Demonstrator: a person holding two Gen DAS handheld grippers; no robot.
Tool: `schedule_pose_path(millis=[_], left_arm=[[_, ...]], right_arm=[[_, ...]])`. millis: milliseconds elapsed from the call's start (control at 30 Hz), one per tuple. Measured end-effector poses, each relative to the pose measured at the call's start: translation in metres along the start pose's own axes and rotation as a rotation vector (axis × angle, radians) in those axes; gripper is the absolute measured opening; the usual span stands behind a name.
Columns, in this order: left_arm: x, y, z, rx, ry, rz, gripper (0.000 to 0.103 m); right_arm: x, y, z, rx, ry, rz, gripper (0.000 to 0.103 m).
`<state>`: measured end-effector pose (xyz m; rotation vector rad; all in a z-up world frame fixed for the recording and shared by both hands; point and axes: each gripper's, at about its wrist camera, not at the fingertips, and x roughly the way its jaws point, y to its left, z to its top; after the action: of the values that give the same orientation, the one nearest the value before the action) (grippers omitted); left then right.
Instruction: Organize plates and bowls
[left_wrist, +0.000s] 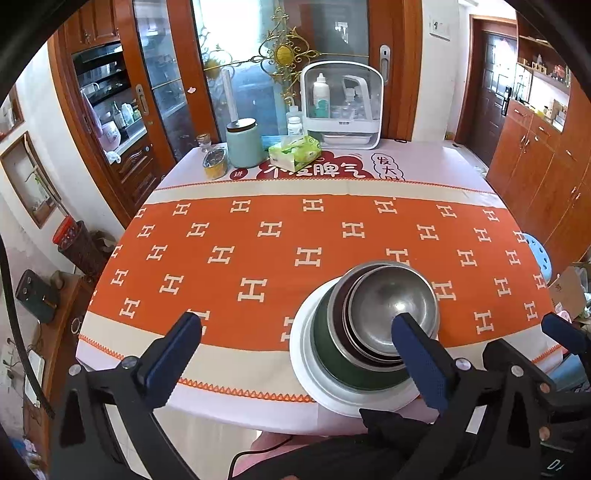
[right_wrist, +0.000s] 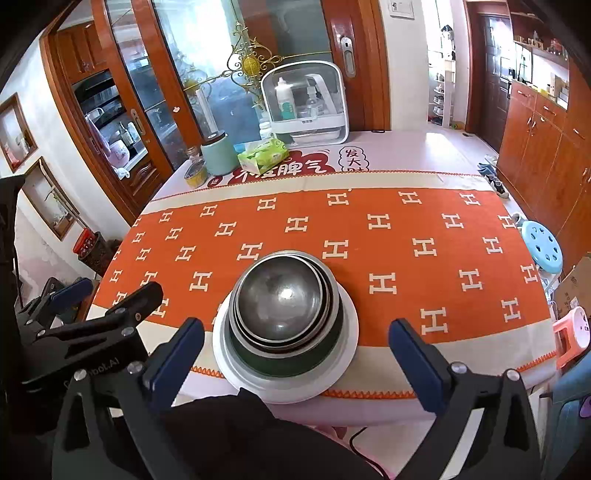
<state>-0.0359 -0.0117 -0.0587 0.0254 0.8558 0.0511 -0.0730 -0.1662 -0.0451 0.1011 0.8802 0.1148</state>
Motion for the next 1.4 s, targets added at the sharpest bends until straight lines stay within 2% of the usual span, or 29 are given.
schedule_pose_path(millis=[500,1400], left_arm=[[0.003,-0.001,0.003,0.014,-0.002,-0.002,0.102],[0.003,-0.015,0.001,-0.04,0.016,0.035,0.102]], right_arm=[[0.004,-0.003,0.002,0.025,-0.006,-0.021,0.103],[0.01,-0.02,0.008,-0.015,0.033,0.017,0.103]])
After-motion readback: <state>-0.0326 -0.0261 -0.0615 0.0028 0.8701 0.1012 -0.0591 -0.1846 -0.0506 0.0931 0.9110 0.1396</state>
